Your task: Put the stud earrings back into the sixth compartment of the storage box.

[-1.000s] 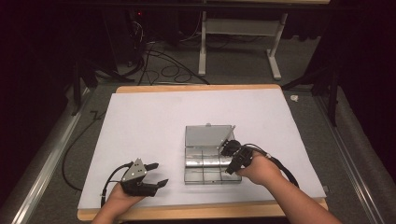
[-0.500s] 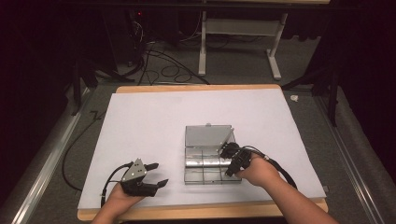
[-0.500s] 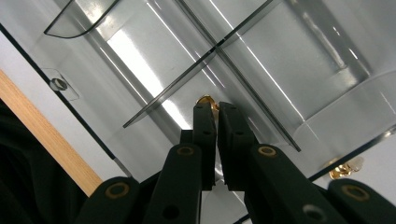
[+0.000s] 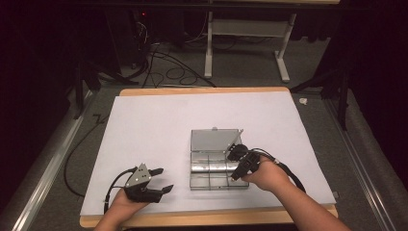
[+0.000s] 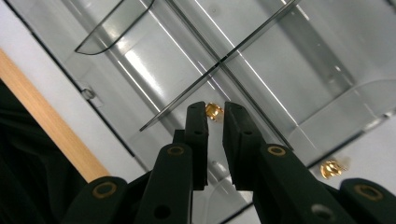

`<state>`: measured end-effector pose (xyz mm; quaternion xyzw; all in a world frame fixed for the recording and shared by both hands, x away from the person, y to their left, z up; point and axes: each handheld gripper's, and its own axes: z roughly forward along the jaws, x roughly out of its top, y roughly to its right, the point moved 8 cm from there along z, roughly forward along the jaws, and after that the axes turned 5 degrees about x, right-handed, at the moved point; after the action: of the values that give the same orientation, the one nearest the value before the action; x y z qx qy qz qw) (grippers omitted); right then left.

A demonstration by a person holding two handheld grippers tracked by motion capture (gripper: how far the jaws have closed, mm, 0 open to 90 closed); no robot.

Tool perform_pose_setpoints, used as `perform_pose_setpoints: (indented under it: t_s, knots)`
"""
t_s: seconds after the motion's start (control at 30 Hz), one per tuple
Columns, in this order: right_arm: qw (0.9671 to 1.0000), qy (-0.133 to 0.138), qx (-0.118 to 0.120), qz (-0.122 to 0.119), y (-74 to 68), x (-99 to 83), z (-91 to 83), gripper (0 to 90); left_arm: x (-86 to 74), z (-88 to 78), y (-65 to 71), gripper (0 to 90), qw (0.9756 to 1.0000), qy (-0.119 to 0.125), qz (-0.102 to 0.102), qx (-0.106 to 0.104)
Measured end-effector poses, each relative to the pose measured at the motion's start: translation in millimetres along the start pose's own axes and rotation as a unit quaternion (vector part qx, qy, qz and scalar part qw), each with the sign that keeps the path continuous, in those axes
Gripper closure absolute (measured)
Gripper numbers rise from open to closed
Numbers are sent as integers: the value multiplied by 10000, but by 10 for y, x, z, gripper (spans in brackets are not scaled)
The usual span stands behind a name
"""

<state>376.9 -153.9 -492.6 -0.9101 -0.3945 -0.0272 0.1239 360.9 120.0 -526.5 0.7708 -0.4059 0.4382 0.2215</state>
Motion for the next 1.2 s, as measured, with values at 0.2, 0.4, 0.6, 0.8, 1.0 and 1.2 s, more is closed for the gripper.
perform_pose_setpoints:
  t_s: [0.2, 0.4, 0.6, 0.8, 1.0, 1.2]
  knots:
    - [9998, 139, -114, 21, 44, -32, -180, 799, 0, 0, -1, 285, 10000, -6, 18, 12]
    - [9995, 200, -183, 188, 77, -84, -303, 799, 0, 1, 0, 285, 10000, -2, -5, 14]
    - [9988, 232, -256, 346, 132, -164, -393, 795, -1, 1, 0, 285, 10000, -3, -3, 17]
    - [9985, 242, -295, 391, 203, -242, -420, 790, -1, 0, 0, 285, 10000, 0, -2, 17]
    - [9983, 236, -314, 420, 250, -292, -421, 790, -1, 0, -3, 285, 10000, -4, 7, 19]
    - [9979, 206, -345, 502, 339, -364, -398, 790, -1, 2, -2, 285, 10000, -7, -5, 18]
